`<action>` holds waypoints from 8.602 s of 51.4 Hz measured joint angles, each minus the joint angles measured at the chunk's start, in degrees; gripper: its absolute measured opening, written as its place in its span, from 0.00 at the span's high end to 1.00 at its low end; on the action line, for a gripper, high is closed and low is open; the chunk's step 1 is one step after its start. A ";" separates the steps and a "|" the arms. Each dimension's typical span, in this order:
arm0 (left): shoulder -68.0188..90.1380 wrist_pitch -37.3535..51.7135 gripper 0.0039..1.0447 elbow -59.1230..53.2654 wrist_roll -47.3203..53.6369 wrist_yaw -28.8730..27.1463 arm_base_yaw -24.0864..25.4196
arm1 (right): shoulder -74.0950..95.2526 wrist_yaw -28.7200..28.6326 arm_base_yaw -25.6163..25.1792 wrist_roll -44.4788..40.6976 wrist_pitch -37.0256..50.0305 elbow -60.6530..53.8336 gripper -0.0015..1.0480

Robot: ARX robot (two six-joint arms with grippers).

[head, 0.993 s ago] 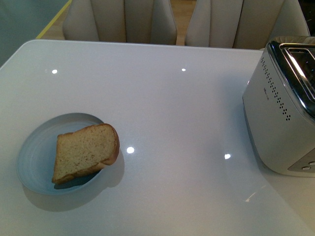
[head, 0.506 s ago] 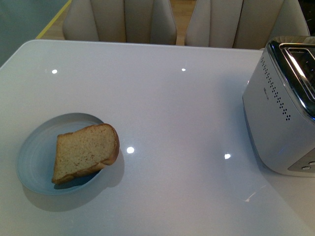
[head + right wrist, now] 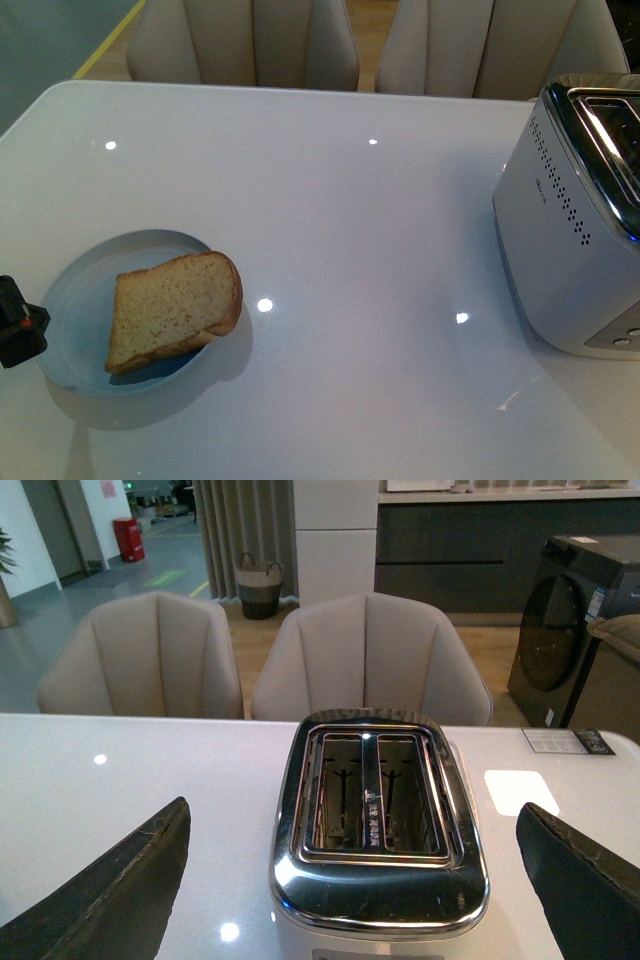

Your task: Left arm holds plate, right arm toasts bread

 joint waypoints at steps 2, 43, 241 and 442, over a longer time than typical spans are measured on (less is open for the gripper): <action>2.21 0.13 0.07 0.87 -0.07 0.28 0.00 | 0.00 0.00 0.00 0.00 0.00 0.00 0.09; 18.67 -1.70 0.07 15.67 2.29 0.57 -0.48 | 0.00 0.00 0.00 0.00 0.00 0.00 0.09; -32.83 -42.40 0.97 22.64 -27.93 1.46 -39.78 | 0.00 0.00 0.00 0.00 0.00 0.00 0.09; -32.83 -42.42 0.97 22.64 -28.39 1.29 -39.87 | 50.62 6.56 -0.39 15.56 14.36 26.60 0.97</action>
